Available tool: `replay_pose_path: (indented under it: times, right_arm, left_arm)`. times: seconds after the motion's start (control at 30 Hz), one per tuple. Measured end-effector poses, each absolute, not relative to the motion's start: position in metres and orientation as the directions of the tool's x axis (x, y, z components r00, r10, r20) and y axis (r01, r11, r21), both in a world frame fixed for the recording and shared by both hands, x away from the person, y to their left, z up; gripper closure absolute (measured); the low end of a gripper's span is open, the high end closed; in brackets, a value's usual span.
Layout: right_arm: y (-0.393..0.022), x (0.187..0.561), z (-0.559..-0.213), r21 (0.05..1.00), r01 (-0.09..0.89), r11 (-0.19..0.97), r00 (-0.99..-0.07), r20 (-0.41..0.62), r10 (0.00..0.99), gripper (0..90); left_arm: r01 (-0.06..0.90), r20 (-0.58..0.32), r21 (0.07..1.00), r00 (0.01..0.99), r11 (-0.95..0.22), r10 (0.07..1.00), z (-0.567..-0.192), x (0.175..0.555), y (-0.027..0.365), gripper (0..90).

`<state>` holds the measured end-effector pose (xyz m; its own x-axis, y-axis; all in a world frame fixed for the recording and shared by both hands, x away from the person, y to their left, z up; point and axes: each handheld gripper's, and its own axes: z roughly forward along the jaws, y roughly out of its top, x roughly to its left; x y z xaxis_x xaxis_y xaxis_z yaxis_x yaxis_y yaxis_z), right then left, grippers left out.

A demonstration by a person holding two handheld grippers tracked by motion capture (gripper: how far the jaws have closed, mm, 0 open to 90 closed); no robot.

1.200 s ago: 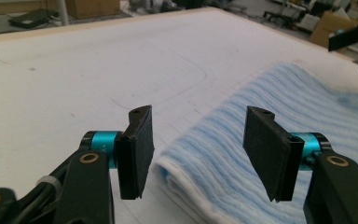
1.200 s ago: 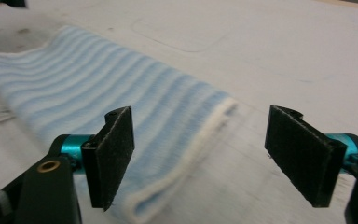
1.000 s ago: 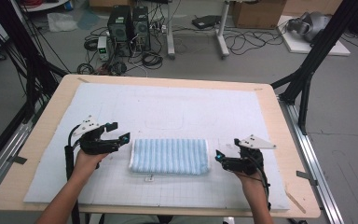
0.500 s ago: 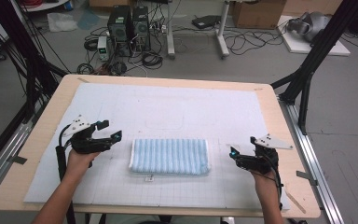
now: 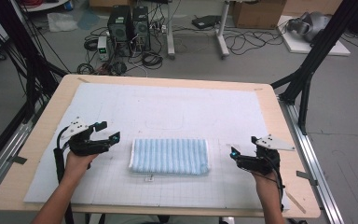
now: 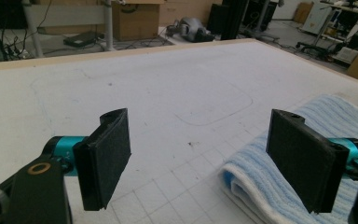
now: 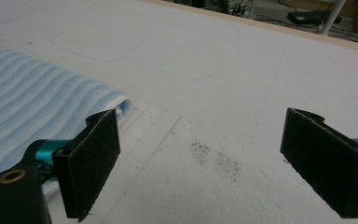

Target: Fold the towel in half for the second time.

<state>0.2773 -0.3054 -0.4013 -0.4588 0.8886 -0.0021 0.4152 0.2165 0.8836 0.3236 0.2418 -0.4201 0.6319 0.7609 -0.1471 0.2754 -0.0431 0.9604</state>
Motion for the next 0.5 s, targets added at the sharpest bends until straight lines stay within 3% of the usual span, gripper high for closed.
replay_pose_path:
  times: [0.5]
  right_arm:
    - [-0.3017, 0.2802, -0.4031, 0.879, 0.419, 0.230, -0.475, -0.004, 0.880, 10.9]
  left_arm:
    - [0.283, -0.150, 0.958, 0.622, -0.043, 0.769, -0.4210, 0.3219, 0.2462, 22.5]
